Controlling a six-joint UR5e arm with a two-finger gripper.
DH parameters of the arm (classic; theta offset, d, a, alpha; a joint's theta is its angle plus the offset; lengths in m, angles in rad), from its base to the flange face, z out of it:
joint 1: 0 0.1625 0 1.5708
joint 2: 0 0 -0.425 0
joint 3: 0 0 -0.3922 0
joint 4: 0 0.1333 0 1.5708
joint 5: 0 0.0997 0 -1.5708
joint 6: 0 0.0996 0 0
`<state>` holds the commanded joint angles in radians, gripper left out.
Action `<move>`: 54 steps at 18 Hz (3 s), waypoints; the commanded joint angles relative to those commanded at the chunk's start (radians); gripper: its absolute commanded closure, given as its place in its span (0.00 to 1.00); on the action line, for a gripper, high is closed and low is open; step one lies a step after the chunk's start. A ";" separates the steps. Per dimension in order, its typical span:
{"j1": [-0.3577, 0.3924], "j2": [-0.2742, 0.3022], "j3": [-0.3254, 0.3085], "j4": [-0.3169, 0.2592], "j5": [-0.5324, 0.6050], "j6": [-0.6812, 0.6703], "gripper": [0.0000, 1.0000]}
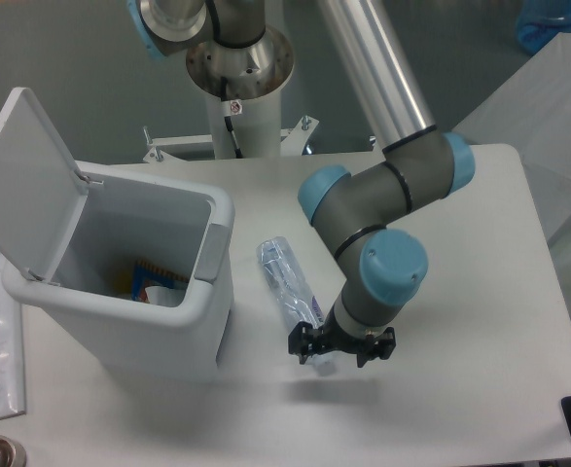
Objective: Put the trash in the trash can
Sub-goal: 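Lower the gripper onto the bottle cap end and close it, then lift the bottle upright and carry it over the bin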
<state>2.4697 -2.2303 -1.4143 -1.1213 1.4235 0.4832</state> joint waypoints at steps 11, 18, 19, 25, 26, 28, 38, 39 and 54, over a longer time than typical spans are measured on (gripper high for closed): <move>-0.011 -0.026 -0.005 -0.002 0.034 -0.002 0.19; -0.011 -0.025 -0.008 -0.003 0.034 -0.002 0.38; -0.011 -0.025 -0.008 -0.003 0.034 -0.002 0.38; -0.011 -0.020 -0.009 -0.018 0.032 -0.002 0.46; -0.011 -0.020 -0.009 -0.018 0.032 -0.002 0.46; -0.011 -0.020 -0.009 -0.018 0.032 -0.002 0.48; -0.012 0.003 0.002 -0.023 0.026 -0.005 0.97; -0.011 0.012 0.003 -0.022 0.023 -0.003 0.97; 0.000 0.181 0.252 0.112 -0.307 -0.003 0.97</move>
<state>2.4697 -2.0495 -1.1628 -1.0097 1.1168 0.4801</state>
